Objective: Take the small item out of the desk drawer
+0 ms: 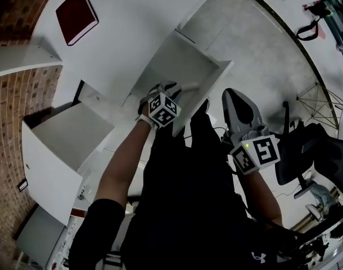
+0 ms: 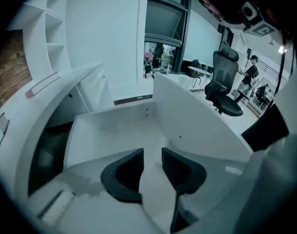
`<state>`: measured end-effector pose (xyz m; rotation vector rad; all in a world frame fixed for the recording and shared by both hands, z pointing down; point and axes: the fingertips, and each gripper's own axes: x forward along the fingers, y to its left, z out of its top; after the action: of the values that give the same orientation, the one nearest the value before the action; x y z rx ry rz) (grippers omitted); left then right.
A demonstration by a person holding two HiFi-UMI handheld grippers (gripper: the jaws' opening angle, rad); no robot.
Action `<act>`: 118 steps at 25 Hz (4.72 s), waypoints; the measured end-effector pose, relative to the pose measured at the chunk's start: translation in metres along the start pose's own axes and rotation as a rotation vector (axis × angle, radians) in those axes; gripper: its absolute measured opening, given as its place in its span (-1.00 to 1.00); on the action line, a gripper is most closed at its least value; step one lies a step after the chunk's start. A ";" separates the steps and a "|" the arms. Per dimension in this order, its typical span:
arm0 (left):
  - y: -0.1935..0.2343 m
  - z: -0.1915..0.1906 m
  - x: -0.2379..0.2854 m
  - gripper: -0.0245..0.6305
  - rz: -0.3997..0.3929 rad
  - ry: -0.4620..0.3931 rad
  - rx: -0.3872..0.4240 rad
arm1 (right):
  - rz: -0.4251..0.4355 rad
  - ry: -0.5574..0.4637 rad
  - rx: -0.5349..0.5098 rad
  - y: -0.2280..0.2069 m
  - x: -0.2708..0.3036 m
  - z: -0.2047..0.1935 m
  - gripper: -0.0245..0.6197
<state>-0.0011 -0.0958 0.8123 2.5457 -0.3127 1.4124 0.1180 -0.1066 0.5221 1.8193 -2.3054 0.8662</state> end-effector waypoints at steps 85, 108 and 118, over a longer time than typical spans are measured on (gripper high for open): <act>0.193 -0.047 -0.151 -0.48 0.449 0.024 -0.459 | 0.161 -0.106 -0.169 0.086 -0.002 0.082 -0.91; 0.177 0.080 -0.363 -0.59 0.773 -0.489 -0.349 | 0.255 -0.180 -0.203 0.097 0.029 0.129 -0.91; 0.146 0.173 -0.446 -0.60 0.801 -0.711 -0.236 | 0.306 -0.272 -0.254 0.112 0.037 0.181 -0.91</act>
<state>-0.1339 -0.2487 0.3549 2.7149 -1.6329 0.4677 0.0541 -0.2092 0.3431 1.5876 -2.7608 0.3397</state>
